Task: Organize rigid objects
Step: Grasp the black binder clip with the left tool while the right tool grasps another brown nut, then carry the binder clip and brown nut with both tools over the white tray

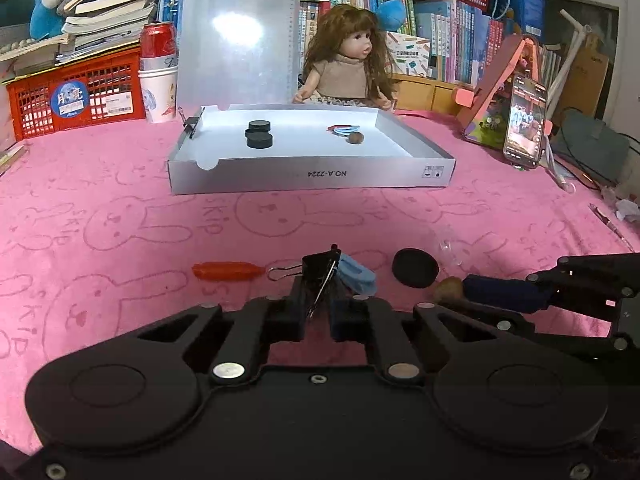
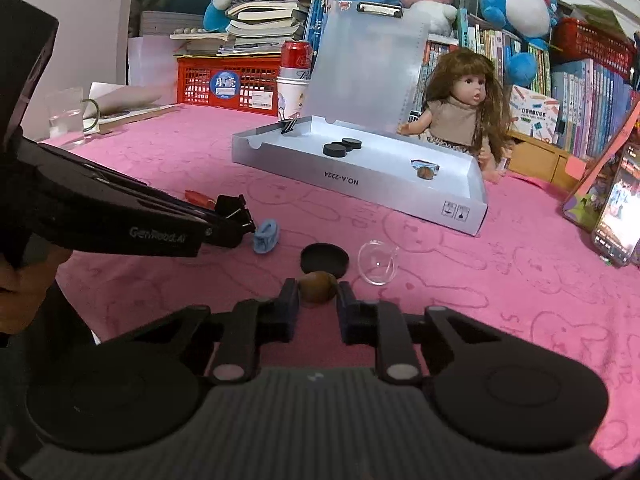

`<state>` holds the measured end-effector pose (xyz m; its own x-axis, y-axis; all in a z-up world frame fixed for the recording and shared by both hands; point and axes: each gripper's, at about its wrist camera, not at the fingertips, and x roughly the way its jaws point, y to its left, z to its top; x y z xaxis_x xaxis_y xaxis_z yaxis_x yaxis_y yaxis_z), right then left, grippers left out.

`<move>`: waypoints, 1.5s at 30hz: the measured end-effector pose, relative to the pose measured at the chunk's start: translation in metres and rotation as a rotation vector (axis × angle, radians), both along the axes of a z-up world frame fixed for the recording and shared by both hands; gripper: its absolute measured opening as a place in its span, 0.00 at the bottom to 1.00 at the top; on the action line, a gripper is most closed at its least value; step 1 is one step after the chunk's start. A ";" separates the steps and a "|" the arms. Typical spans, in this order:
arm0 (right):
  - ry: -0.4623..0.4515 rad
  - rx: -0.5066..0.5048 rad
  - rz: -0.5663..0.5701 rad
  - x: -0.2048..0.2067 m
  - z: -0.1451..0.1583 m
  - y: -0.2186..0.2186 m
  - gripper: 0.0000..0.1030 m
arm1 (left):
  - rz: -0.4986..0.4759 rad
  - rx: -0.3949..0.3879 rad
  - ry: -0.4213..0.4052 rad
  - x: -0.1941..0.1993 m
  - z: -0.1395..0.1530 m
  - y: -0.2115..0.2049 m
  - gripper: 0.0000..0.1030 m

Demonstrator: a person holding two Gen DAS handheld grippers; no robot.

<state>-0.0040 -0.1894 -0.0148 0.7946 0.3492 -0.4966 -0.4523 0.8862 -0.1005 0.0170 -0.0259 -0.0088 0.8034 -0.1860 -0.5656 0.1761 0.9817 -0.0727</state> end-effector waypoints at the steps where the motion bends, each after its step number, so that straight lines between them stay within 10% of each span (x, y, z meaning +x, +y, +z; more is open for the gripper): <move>1: 0.003 0.004 -0.001 0.000 0.000 -0.001 0.24 | 0.000 0.000 -0.001 -0.001 0.001 0.001 0.10; 28: -0.001 0.026 -0.024 0.001 0.005 -0.010 0.16 | -0.006 0.034 -0.029 -0.017 0.008 0.010 0.10; 38: 0.028 0.097 -0.023 0.018 0.003 -0.009 0.45 | -0.004 0.045 -0.023 -0.015 0.008 0.009 0.10; 45: 0.035 0.058 -0.023 0.015 0.003 -0.002 0.26 | 0.007 0.044 -0.022 -0.012 0.009 0.011 0.10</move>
